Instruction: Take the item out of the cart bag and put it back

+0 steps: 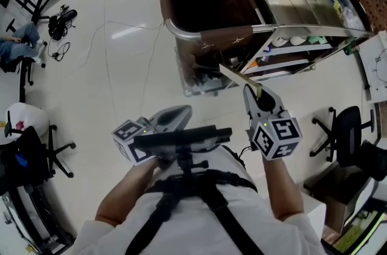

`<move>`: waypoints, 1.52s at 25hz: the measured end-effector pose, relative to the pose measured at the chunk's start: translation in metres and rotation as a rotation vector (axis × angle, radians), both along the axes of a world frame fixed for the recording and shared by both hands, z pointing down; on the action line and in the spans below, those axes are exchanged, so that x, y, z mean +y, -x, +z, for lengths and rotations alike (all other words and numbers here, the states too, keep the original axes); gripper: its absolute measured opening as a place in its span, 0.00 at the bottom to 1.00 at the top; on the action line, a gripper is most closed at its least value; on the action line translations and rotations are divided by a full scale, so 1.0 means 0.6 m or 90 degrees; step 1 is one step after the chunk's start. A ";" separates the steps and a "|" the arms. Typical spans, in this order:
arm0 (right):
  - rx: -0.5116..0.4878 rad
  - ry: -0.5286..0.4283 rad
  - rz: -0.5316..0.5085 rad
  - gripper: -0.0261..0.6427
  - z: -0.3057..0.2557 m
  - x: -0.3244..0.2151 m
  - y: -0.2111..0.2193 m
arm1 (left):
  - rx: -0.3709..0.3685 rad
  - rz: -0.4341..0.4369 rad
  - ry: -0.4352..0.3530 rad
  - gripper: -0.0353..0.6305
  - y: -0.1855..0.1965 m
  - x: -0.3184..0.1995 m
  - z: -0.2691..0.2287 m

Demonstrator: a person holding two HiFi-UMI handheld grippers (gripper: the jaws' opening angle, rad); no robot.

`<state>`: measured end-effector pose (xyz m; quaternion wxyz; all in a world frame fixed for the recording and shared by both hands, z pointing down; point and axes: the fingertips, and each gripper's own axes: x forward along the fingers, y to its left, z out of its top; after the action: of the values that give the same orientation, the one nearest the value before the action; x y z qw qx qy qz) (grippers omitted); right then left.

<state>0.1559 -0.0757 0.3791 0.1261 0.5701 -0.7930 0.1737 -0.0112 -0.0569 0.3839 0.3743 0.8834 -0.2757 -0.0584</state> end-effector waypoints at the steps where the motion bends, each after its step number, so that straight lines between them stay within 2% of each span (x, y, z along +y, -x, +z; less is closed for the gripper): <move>1: 0.002 -0.003 -0.001 0.15 -0.003 0.003 -0.001 | -0.002 0.005 0.001 0.06 -0.002 0.002 0.000; 26: -0.005 -0.013 -0.015 0.15 -0.034 0.051 -0.019 | -0.005 -0.001 0.001 0.06 -0.007 0.003 0.002; 33: -0.018 -0.014 -0.022 0.15 -0.041 0.062 -0.014 | -0.001 -0.014 -0.002 0.06 -0.001 0.001 0.001; 38: -0.027 -0.021 -0.024 0.15 -0.052 0.070 -0.012 | -0.004 -0.050 -0.025 0.06 0.023 -0.012 -0.013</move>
<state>0.1633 -0.0340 0.3478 0.1031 0.5535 -0.8087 0.1702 -0.0248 -0.0642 0.3763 0.3533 0.8793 -0.3102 -0.0759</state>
